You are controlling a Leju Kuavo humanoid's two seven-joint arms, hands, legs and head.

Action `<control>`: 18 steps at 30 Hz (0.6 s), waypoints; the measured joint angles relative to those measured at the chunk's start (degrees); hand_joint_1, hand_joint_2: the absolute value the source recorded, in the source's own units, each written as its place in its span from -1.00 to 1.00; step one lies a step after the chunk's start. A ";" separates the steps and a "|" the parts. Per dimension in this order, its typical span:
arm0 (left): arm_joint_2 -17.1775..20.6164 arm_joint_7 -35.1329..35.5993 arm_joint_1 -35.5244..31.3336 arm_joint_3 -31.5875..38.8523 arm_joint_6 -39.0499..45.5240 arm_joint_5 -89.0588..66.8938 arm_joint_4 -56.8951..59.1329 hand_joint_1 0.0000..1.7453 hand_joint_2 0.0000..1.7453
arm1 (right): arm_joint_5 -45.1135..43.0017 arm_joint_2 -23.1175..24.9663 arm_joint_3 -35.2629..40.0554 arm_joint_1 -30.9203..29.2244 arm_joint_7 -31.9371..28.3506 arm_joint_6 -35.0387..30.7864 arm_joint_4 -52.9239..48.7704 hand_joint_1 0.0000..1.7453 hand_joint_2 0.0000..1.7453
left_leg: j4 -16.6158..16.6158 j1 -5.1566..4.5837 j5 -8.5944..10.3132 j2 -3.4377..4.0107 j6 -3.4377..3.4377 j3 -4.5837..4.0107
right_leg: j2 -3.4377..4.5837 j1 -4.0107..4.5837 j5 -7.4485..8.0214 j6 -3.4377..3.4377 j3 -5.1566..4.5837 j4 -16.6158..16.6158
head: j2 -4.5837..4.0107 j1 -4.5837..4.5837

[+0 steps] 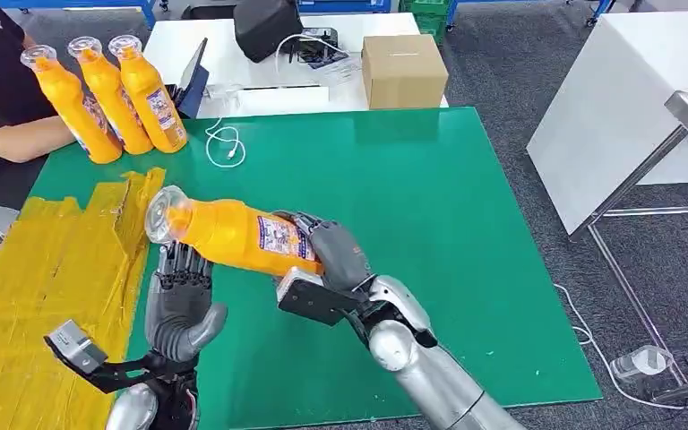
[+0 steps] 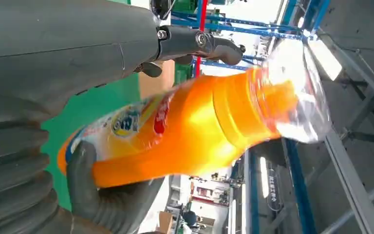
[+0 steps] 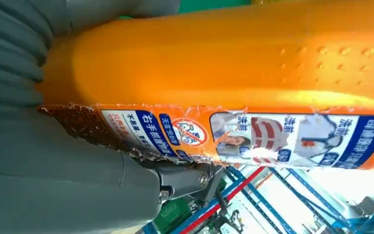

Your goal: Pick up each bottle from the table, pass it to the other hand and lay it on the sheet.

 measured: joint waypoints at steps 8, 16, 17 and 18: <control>0.00 0.33 0.05 0.39 0.11 -0.02 0.02 -1.00 1.00 | 4.52 2.62 4.61 -0.10 1.44 -0.74 3.59 1.00 1.00 | -0.01 0.01 0.00 0.01 0.00 0.00 | 0.00 0.02 0.00 0.00 -0.02 0.00 | 0.00 0.00; 0.04 1.23 0.68 2.56 -0.18 0.00 0.39 -1.00 1.00 | 8.24 4.81 12.31 0.16 1.81 -0.44 5.64 1.00 1.00 | -0.01 0.03 0.00 0.02 0.00 -0.03 | 0.02 0.02 -0.01 0.00 -0.06 0.00 | 0.00 0.00; 0.04 1.25 0.99 3.00 -0.24 0.04 0.66 0.84 1.00 | 8.24 5.03 13.05 -0.02 1.84 -0.44 5.77 1.00 1.00 | -0.01 0.03 0.00 0.03 0.00 -0.03 | 0.04 0.01 -0.01 0.00 -0.09 0.00 | 0.00 0.00; 0.04 1.14 1.17 3.28 -0.33 0.11 0.85 1.00 1.00 | 8.26 5.05 13.77 -0.34 1.84 -0.39 5.90 1.00 1.00 | -0.01 0.03 0.00 0.04 0.00 -0.03 | 0.04 0.01 -0.01 0.00 -0.09 0.00 | 0.00 -0.02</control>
